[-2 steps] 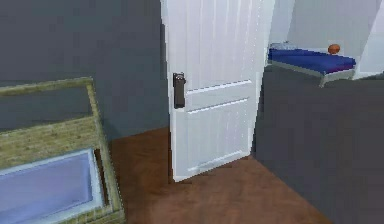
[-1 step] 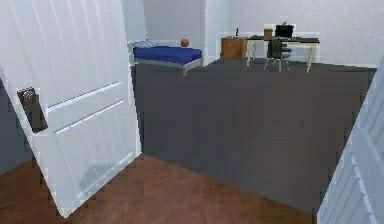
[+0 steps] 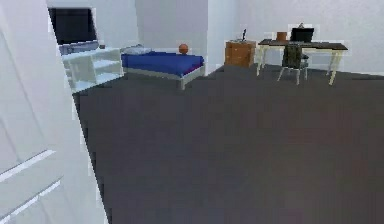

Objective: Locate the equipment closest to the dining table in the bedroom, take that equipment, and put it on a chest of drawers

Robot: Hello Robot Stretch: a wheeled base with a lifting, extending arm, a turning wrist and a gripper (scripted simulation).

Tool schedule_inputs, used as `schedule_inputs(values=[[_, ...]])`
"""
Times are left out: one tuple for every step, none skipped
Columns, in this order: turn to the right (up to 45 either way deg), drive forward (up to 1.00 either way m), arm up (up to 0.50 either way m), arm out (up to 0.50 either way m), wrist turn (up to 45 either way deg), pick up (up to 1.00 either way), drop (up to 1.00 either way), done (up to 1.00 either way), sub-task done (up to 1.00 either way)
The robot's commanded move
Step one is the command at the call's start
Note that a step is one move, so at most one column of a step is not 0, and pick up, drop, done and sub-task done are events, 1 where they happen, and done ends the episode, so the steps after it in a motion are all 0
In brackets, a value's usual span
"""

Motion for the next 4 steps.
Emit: schedule_inputs(values=[[3.0, 0.00, 0.00, 0.00, 0.0, 0.00, 0.00, 0.00, 0.00], [0.0, 0.80, 0.00, 0.00, 0.0, 0.00, 0.00, 0.00, 0.00], [-27.0, 0.00, 0.00, 0.00, 0.0, 0.00, 0.00, 0.00, 0.00], [0.0, 0.60, 0.00, 0.00, 0.0, 0.00, 0.00, 0.00, 0.00]])
